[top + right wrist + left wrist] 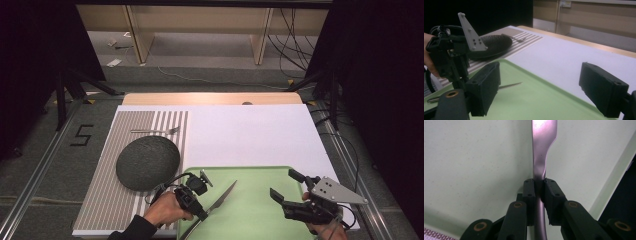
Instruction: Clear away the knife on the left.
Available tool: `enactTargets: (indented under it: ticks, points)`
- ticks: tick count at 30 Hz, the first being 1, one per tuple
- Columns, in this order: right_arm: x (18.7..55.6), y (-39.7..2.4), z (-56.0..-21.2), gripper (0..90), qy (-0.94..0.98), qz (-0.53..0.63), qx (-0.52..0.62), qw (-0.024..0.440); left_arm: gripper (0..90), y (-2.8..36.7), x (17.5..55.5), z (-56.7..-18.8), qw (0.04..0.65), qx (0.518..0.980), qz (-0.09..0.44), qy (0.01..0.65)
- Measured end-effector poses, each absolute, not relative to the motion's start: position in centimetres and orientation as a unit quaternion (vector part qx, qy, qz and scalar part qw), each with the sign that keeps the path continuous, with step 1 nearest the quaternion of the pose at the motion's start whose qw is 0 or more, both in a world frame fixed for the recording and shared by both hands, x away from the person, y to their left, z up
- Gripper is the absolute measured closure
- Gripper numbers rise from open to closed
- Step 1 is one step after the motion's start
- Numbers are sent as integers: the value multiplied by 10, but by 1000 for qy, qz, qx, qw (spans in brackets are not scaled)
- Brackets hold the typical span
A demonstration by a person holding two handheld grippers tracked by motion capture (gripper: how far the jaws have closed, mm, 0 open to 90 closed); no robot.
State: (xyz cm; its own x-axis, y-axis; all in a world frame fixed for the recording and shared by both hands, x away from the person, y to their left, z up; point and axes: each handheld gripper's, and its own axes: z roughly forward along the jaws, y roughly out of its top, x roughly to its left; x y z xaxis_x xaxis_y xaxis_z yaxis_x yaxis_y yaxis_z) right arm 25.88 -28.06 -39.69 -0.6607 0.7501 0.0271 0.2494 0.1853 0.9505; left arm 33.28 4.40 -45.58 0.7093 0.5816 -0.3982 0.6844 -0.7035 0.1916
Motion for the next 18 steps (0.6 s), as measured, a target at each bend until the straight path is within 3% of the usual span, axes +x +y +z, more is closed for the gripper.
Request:
enactTargets:
  ticks: [10, 13, 18]
  points:
    - [258, -281, -396, 183, 732, 543, 338, 233, 781, 45, 332, -461, 165, 910, -156, 346]
    - [258, -281, -396, 185, 732, 544, 338, 233, 786, 45, 329, -456, 160, 917, -132, 340]
    - [258, -280, -396, 186, 733, 543, 338, 232, 653, 38, 321, -443, 191, 928, -105, 301]
